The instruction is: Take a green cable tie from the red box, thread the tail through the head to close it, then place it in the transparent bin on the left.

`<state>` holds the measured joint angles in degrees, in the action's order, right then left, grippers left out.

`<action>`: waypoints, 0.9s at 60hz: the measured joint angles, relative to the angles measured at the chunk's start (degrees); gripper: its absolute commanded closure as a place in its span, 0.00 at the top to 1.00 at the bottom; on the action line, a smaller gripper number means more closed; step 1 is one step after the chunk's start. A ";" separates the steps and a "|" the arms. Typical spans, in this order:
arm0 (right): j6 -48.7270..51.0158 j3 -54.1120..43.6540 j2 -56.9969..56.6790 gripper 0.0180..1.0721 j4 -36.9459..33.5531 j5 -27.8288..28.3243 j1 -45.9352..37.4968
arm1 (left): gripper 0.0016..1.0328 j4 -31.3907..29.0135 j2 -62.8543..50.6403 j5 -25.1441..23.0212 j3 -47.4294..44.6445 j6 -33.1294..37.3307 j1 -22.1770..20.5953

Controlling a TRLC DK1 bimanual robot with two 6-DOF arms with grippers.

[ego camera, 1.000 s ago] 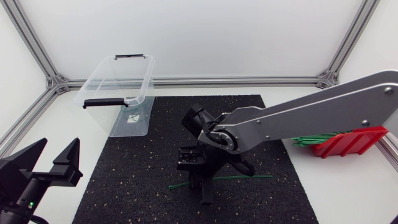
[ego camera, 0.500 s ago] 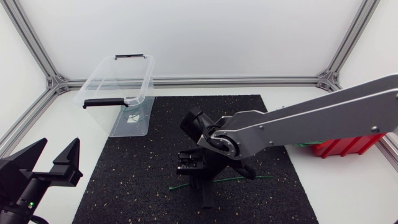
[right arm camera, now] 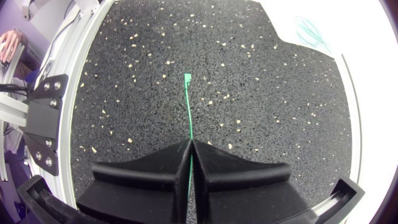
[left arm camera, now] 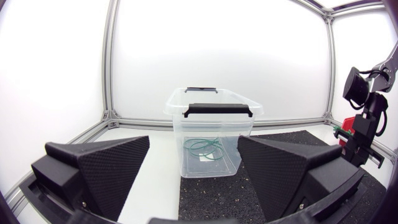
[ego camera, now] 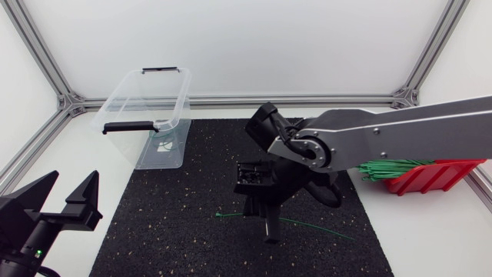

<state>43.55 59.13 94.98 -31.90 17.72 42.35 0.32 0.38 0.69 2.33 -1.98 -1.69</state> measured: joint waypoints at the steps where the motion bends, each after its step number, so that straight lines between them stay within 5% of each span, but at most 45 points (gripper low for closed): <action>1: 0.00 0.31 -0.28 0.05 -0.39 0.57 -0.42 | 0.96 0.02 0.00 0.00 0.00 0.00 0.00; 35: -1.79 9.70 -8.90 0.05 -9.51 20.15 -16.81 | 0.94 1.11 -0.61 -0.02 0.50 0.04 -1.40; 54: -2.54 9.77 -11.80 0.05 -11.63 23.47 -19.17 | 0.78 -4.76 -24.72 -8.52 15.80 0.50 1.42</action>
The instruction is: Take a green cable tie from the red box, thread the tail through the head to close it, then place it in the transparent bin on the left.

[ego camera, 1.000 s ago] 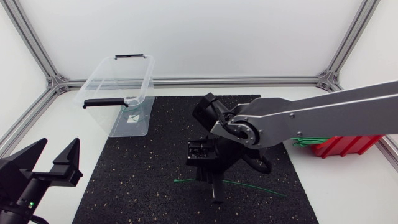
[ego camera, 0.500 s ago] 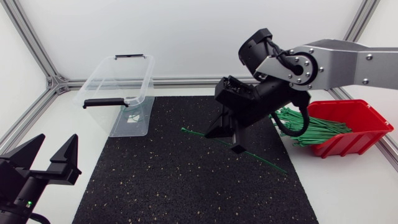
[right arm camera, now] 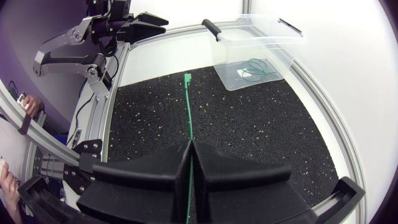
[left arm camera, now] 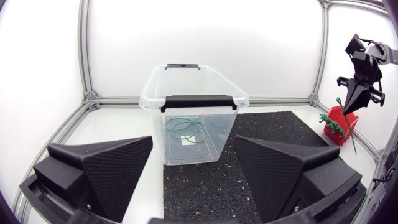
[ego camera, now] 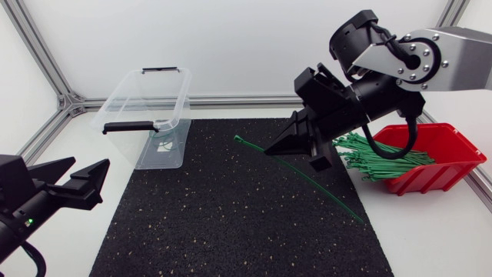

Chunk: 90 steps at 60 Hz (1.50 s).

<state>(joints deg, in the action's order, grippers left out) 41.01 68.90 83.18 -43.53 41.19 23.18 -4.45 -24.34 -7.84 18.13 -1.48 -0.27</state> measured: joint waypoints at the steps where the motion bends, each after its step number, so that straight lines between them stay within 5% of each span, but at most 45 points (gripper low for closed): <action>1: -0.11 0.00 -0.31 0.05 -0.04 0.24 -0.24 | 0.76 -0.76 -1.81 -0.83 1.68 -0.02 0.28; 22: -3.02 1.51 -1.11 0.05 0.02 8.52 -7.52 | 0.78 -8.11 -25.16 -2.54 24.30 5.49 -0.79; 41: -6.25 1.66 -1.09 0.05 2.99 14.05 -9.79 | 0.87 -12.24 -39.23 -19.26 33.53 11.89 -6.03; 67: -8.46 -0.44 2.86 0.05 10.49 24.52 -13.29 | 0.88 7.37 -43.23 -41.33 32.52 9.57 -10.78; 90: -12.46 -3.48 5.03 0.05 20.48 30.84 -14.29 | 0.88 20.96 -50.47 -45.94 32.20 2.29 -16.37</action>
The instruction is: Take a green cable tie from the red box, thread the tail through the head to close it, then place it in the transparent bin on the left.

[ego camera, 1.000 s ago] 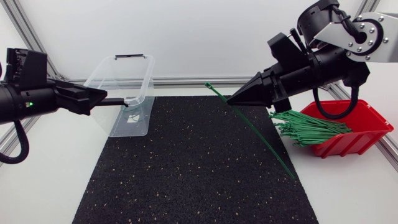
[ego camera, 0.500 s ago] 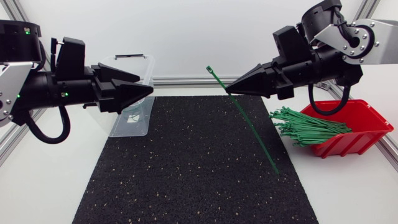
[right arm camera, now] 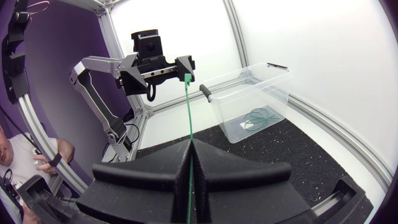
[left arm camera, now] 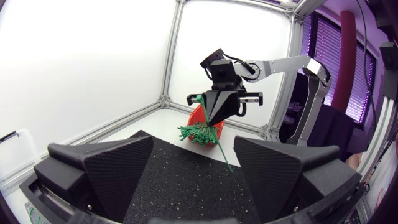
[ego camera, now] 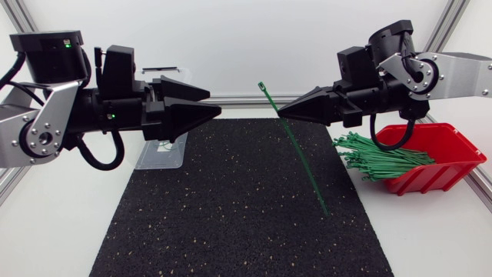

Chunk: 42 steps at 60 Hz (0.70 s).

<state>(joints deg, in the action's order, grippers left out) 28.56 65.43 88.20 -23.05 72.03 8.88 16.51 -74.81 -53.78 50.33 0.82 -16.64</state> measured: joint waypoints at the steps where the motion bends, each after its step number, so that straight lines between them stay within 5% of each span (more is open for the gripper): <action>1: -0.42 -0.11 0.00 0.05 0.81 0.00 0.00 | 0.88 0.63 -0.31 0.02 0.00 -0.48 -0.20; 26: -22.10 -4.96 0.00 0.05 27.52 0.20 0.07 | 0.87 11.74 -6.75 0.02 2.03 -8.15 -3.52; 42: -32.50 -7.02 1.84 0.05 39.85 0.37 0.92 | 0.87 13.20 -11.06 0.02 5.51 -9.88 -5.16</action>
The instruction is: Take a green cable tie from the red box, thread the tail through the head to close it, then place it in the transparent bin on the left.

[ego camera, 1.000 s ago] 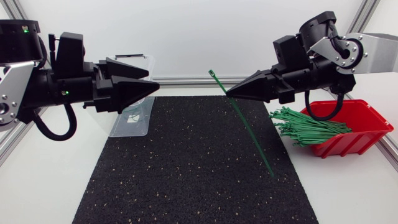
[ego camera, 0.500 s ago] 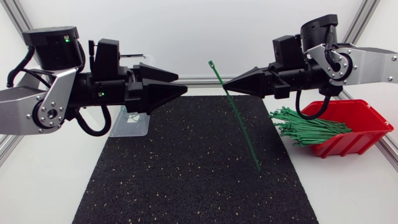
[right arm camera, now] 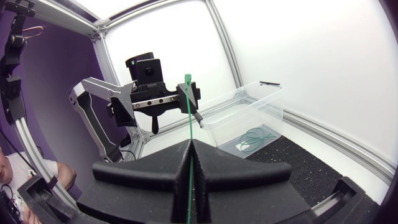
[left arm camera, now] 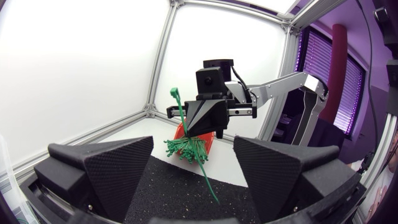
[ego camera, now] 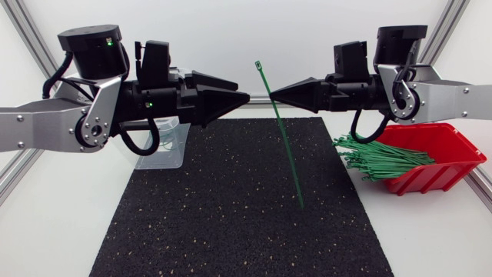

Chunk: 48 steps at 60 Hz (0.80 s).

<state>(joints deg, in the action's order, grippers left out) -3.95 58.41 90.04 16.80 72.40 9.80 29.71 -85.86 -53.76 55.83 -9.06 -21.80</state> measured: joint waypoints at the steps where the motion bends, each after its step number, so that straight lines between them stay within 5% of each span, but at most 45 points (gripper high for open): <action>1: -0.85 -0.22 0.22 0.05 1.18 0.04 0.00 | 0.87 0.26 -0.42 -0.02 0.22 0.00 -0.02; 48: -12.04 -1.44 5.33 0.05 13.22 2.86 0.63 | 0.81 10.05 -11.54 0.00 6.19 -6.97 -0.04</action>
<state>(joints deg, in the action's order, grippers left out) -15.99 56.97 95.37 30.02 75.26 10.44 39.77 -97.41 -53.76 62.02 -16.03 -21.85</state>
